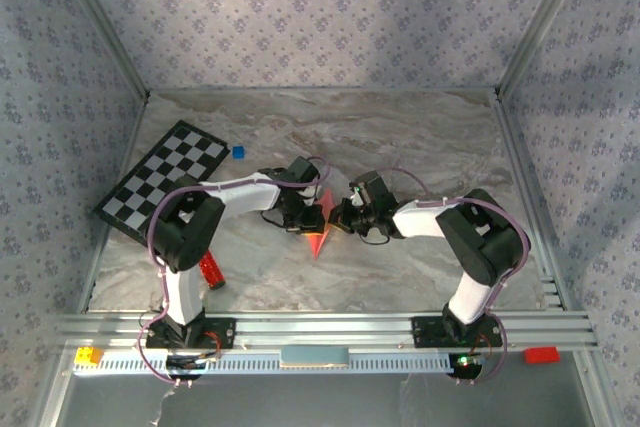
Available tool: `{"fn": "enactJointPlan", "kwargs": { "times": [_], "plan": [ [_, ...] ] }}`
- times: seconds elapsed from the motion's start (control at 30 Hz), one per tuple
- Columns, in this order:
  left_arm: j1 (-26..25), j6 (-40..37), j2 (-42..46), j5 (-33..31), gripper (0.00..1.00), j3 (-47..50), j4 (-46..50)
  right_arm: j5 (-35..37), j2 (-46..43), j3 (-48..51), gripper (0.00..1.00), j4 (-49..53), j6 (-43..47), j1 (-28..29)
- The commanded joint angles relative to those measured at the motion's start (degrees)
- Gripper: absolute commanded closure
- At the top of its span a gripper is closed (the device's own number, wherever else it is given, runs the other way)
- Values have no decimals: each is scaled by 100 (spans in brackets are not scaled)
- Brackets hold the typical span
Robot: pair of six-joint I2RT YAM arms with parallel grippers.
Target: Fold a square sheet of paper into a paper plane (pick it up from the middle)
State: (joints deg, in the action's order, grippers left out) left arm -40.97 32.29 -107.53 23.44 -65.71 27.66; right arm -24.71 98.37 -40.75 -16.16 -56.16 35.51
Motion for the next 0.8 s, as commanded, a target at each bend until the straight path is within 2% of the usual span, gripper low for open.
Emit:
{"fn": "enactJointPlan", "kwargs": {
  "times": [0.0, 0.23, 0.4, 0.63, 0.77],
  "plan": [
    [-59, -133, -115, -13, 86, -205, 227, -17, 60, 95, 92, -19, -60, -39],
    [-91, -149, -207, -62, 88, -257, 271, 5, 34, 133, 91, -27, -74, -35],
    [-98, -109, -155, -392, 96, -266, 379, 45, -183, 166, 85, 75, 12, -55],
    [-103, 78, -117, -909, 99, -314, 432, 680, -1022, 207, 77, 1476, 427, -144],
    [-82, 171, -193, -1223, 99, -460, 565, 819, -1422, 279, 74, 1930, 618, -295]
  ]
}}
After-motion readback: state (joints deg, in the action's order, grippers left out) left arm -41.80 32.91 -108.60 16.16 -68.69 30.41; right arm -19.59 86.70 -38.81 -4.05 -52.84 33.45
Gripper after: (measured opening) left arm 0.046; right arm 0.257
